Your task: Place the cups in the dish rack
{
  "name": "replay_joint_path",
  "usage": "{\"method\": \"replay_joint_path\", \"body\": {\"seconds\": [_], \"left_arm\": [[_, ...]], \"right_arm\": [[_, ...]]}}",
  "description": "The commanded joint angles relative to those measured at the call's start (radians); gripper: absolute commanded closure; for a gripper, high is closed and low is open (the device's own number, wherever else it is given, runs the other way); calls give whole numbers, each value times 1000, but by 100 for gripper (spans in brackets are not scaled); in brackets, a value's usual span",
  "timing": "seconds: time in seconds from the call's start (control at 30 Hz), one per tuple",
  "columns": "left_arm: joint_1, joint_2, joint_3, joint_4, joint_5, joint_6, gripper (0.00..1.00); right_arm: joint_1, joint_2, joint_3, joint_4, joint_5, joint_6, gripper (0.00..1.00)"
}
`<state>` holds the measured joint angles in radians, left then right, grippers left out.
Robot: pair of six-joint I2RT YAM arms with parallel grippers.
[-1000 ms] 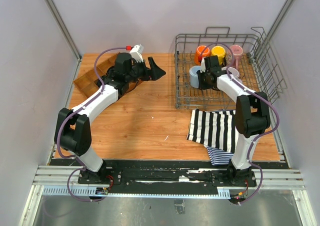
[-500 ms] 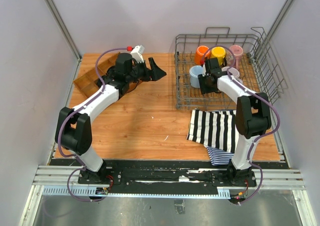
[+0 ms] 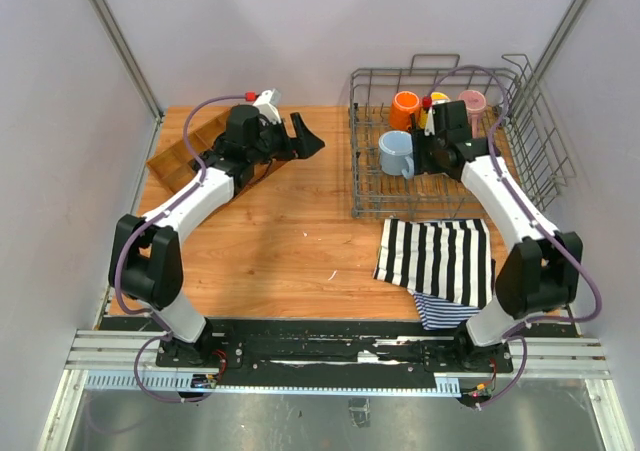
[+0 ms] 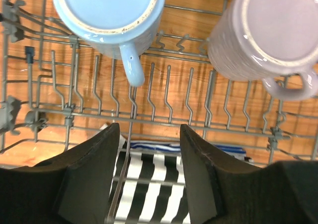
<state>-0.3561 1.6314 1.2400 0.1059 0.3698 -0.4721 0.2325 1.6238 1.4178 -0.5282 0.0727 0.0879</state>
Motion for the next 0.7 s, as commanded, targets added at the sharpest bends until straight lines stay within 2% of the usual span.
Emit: {"method": "replay_joint_path", "body": {"seconds": [0.0,0.13,0.27,0.37,0.43,0.57,0.67], "left_arm": [[44,-70,1,-14,-74,32,7],[73,-108,-17,-59,-141,22,1],[75,-191,-86,-91,-237,20,0],[74,-319,-187,-123,-423,1,0],[74,-402,-240,-154,-523,-2,0],[74,-538,-343,-179,-585,39,0],[74,-566,-371,-244,-665,25,0]], "right_arm": [[4,-120,15,-103,3,48,46],[5,-222,-1,-160,-9,56,40],[4,-345,-51,-186,-11,63,30],[4,-437,-90,-216,-22,76,18],[5,-491,-109,-246,-21,86,2],[12,-613,-166,-311,7,101,2],[26,-677,-191,-386,56,96,1]]}}
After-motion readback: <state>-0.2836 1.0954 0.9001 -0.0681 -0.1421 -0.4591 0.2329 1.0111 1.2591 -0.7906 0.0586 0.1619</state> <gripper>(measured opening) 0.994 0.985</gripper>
